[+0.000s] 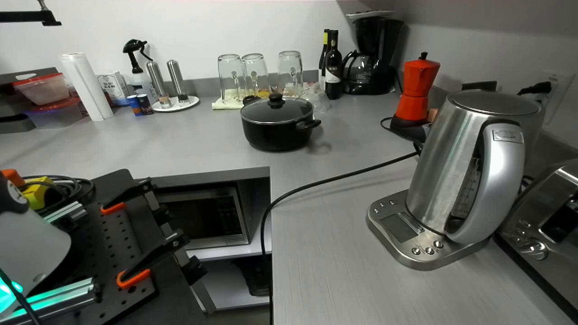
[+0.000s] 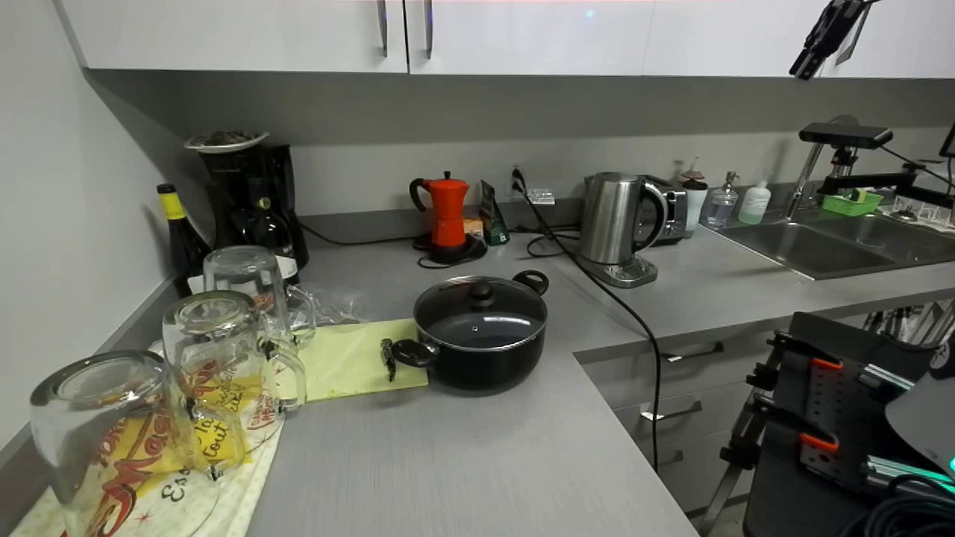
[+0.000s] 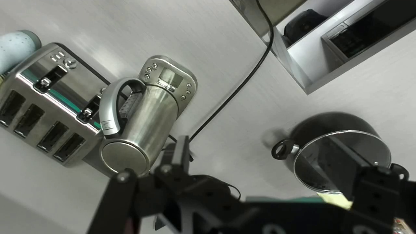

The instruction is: Remove the glass lid from the black pot.

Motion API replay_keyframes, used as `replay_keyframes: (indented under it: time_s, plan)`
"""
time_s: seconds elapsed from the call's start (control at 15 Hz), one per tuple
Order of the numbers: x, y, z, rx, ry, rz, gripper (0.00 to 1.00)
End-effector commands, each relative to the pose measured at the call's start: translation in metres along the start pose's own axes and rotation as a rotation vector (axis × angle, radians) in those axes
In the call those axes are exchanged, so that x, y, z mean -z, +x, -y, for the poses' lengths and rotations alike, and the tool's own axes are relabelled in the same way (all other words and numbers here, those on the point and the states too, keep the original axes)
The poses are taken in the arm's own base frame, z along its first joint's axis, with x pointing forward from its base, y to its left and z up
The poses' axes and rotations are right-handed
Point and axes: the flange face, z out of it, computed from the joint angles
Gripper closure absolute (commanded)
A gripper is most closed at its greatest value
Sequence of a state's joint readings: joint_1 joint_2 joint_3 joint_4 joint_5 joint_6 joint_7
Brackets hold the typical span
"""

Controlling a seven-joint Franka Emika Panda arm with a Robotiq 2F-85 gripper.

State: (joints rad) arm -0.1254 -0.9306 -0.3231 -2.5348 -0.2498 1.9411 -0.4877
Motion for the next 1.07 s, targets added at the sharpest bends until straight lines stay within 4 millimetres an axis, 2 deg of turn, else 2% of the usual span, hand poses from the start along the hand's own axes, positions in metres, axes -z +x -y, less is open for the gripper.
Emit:
replay_keyframes:
  time_s: [0.0, 0.27, 0.67, 1.0]
  plan:
    - [-0.003, 0.006, 0.000, 0.013, 0.002, -0.007, 0.00]
    - [-0.027, 0.038, 0.014, 0.093, 0.010, -0.010, 0.00]
    - [-0.074, 0.106, 0.046, 0.241, 0.017, 0.000, 0.00]
    - [-0.105, 0.168, 0.083, 0.375, -0.004, 0.039, 0.00]
